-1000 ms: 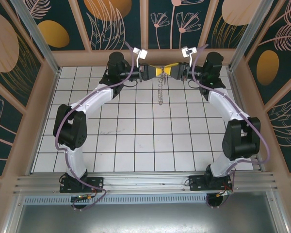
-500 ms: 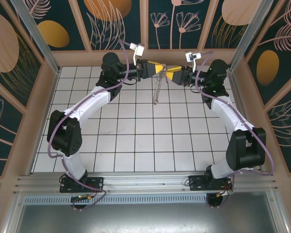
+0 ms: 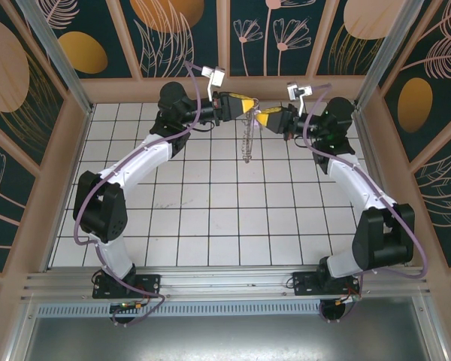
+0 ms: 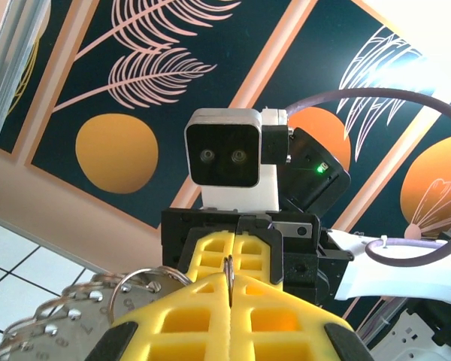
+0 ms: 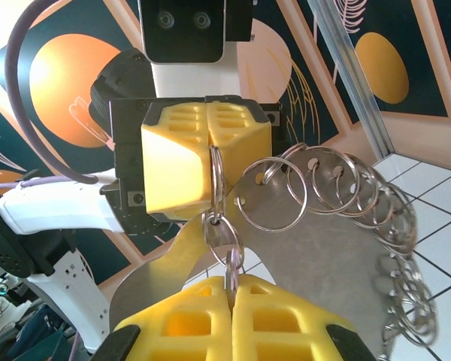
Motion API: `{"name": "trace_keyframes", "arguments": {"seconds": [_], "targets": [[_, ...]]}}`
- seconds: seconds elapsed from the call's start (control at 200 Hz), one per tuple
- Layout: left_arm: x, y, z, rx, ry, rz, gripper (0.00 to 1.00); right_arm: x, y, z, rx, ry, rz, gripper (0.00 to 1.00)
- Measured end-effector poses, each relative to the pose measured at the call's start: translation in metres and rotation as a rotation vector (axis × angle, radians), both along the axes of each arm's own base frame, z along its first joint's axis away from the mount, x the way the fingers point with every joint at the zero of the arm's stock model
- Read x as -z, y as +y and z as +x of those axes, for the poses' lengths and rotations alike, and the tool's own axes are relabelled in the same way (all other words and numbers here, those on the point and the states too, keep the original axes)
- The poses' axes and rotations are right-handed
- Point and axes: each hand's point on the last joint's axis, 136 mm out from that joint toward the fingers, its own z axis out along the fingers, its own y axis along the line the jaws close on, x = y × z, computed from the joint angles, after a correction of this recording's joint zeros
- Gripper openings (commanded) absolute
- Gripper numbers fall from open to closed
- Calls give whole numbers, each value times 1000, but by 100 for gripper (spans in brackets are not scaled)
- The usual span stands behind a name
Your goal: Put the keys on the keyring
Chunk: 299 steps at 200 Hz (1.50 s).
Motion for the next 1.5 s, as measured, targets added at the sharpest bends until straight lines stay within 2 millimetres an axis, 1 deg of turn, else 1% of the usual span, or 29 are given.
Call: {"name": "trace_keyframes", "arguments": {"seconds": [0.18,0.305,0.365,0.41,0.46,0.525,0.601,0.686,0.751,0.866,0.926,1.041,1.111,1.251,1.351,1.496], "targets": [[0,-1,-1,6,6,0,0,2,14,-8,-26,-8,-3,0],[4,-1,-2,15,18,5,0,4,22,-9,-24,-7,-14,0],[4,-1,-2,15,22,5,0,5,23,-8,-24,-10,-18,20],[4,-1,-1,7,23,1,0,6,23,-8,-26,-5,-22,30],[2,0,0,-1,18,-7,0,9,23,-7,-24,10,-28,36],[-1,0,2,-15,12,-18,0,14,20,-8,-12,22,-32,38],[0,1,4,-28,15,-21,0,18,9,-9,29,42,-31,39],[3,1,7,-41,25,-23,0,14,-8,-12,98,43,-18,40],[6,1,8,-47,35,-23,0,2,-17,-14,153,26,4,40],[12,1,12,-68,60,-26,0,-25,-25,-14,223,-16,64,41],[15,1,13,-79,75,-27,0,-34,-29,-9,268,-14,103,40],[14,2,16,-94,93,-42,0,-44,-35,6,330,17,172,40],[11,3,18,-102,100,-55,0,-44,-36,16,343,47,208,39],[5,4,17,-101,102,-82,0,-33,-29,34,345,129,255,39],[3,5,16,-100,107,-92,0,-28,-22,39,332,162,275,40],[5,5,18,-106,122,-96,0,-31,-15,37,315,166,299,40]]}}
